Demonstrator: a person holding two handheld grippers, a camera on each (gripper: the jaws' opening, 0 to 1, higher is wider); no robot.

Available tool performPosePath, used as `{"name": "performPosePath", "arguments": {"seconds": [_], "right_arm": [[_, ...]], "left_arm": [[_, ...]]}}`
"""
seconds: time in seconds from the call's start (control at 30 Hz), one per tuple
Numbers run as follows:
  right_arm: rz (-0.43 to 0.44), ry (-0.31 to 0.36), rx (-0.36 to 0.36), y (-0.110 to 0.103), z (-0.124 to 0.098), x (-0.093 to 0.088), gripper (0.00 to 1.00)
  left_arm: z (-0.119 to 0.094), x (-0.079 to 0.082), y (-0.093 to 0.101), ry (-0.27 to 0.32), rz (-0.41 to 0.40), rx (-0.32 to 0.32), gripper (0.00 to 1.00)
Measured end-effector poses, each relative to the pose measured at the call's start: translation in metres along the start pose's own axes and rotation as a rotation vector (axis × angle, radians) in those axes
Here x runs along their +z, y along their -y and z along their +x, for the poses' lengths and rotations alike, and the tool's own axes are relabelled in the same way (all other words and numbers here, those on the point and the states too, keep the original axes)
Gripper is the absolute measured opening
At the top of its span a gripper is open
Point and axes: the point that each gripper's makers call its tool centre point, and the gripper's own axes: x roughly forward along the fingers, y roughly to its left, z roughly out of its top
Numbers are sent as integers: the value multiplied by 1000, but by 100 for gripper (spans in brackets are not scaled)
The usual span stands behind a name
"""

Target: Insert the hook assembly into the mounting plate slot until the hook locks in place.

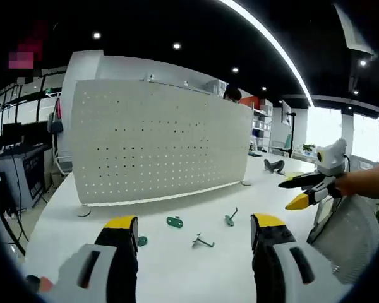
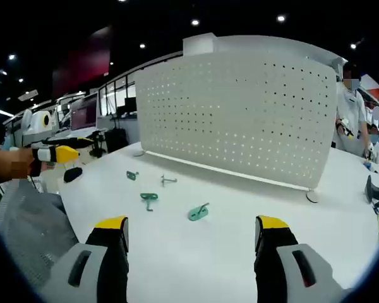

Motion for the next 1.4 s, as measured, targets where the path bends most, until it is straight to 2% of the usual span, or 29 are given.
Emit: {"name": "performPosePath", "arguments": {"seconds": [0.3, 1.4], "right_arm": [[-4, -2, 0, -1, 0, 0, 82], [-6, 5, -5, 0, -1, 2, 81]], "left_arm": [[1, -3, 2, -12, 6, -6, 74], [-1, 0, -2, 2, 2, 12, 74]]}}
